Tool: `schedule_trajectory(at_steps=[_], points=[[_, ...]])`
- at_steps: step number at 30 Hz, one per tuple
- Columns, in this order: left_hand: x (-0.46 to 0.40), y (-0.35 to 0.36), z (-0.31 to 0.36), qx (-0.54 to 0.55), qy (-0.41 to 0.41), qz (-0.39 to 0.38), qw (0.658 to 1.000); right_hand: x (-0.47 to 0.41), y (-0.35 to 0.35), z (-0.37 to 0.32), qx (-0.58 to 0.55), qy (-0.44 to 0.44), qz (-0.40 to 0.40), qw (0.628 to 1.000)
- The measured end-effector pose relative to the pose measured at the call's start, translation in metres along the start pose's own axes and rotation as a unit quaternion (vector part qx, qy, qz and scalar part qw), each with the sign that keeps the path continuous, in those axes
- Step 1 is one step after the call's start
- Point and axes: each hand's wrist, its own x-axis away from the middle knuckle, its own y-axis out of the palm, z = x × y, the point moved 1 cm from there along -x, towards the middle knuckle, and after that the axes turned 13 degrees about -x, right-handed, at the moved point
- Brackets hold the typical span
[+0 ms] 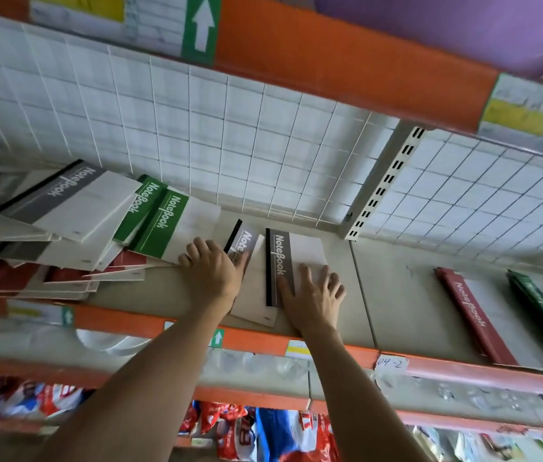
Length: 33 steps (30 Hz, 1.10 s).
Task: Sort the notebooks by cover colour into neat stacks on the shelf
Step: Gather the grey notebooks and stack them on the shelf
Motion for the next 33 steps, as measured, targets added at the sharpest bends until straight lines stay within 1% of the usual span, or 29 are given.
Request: schedule_trajectory(at_steps=[4,6,8,11,15,17,20,22,24,26,30,33], points=[[0.003,0.002,0.001,0.009,0.056,0.008,0.998,0.003,-0.001,-0.002,-0.024,-0.019,0.046,0.998],[0.004,0.005,0.001,0.019,0.086,0.006,0.996,0.004,-0.003,-0.005,-0.039,-0.010,0.036,0.999],[0.004,0.005,0.000,0.035,0.094,-0.006,0.995,0.006,-0.005,-0.007,-0.048,0.010,0.024,0.999],[0.004,0.003,-0.001,0.053,0.104,0.003,0.993,0.007,-0.010,-0.013,-0.058,0.090,0.021,0.994],[0.007,-0.002,-0.004,0.109,0.126,0.036,0.985,-0.002,-0.022,-0.035,-0.091,0.223,-0.026,0.970],[0.009,-0.005,-0.007,0.145,0.132,0.053,0.979,-0.004,-0.023,-0.038,-0.104,0.250,-0.033,0.962],[0.010,-0.009,-0.011,0.186,0.121,0.094,0.970,0.000,-0.016,-0.033,-0.126,0.249,0.007,0.960],[0.010,-0.010,-0.011,0.194,0.109,0.115,0.968,0.006,-0.012,-0.029,-0.140,0.230,0.043,0.962],[0.010,-0.010,-0.011,0.197,0.106,0.118,0.967,0.010,-0.010,-0.025,-0.168,0.209,0.071,0.961],[0.010,-0.008,-0.010,0.203,0.102,0.117,0.967,0.008,-0.007,-0.021,-0.211,0.205,0.092,0.951],[0.008,-0.004,-0.010,0.207,0.120,0.120,0.963,0.007,-0.006,-0.017,-0.302,0.211,0.113,0.923],[0.010,-0.011,-0.011,0.201,0.133,0.123,0.963,0.009,-0.010,-0.015,-0.345,0.223,0.098,0.906]])
